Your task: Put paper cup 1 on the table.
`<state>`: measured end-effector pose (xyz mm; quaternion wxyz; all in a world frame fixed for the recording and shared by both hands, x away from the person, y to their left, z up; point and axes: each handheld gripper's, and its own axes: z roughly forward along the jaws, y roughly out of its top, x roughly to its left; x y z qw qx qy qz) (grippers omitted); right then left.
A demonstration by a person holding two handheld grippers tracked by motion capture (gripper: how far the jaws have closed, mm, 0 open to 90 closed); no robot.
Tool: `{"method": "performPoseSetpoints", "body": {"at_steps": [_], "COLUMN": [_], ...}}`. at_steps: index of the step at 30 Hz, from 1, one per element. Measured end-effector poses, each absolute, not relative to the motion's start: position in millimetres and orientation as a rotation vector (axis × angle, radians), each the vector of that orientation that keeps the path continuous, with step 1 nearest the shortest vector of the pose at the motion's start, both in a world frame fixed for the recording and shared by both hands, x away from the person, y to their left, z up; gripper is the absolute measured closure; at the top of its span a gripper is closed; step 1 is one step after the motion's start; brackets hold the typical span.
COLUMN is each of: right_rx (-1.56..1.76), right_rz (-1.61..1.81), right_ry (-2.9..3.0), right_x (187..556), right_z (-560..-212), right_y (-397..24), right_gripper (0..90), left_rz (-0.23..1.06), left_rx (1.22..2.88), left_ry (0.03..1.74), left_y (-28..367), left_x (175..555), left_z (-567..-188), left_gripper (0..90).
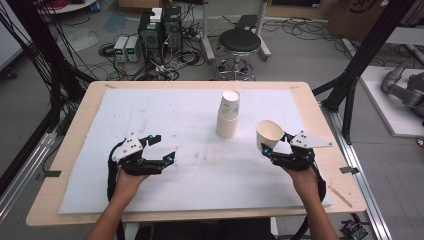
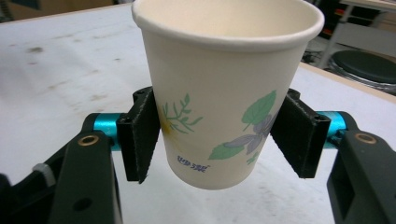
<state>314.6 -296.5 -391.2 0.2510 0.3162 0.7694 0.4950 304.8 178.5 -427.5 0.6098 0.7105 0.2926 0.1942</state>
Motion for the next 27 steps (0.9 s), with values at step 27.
{"method": "performPoseSetpoints", "body": {"at_steps": [27], "right_rx": [1.25], "right_rz": [1.113], "right_ry": [2.037], "right_x": [379.7], "right_z": [-436.0], "right_y": [-310.3], "right_gripper": [36.4], "left_rz": [0.449], "left_rx": [1.663], "left_ry": [0.679], "left_y": [176.0], "left_x": [304.6], "left_z": [-430.1], "left_gripper": [18.4]}}
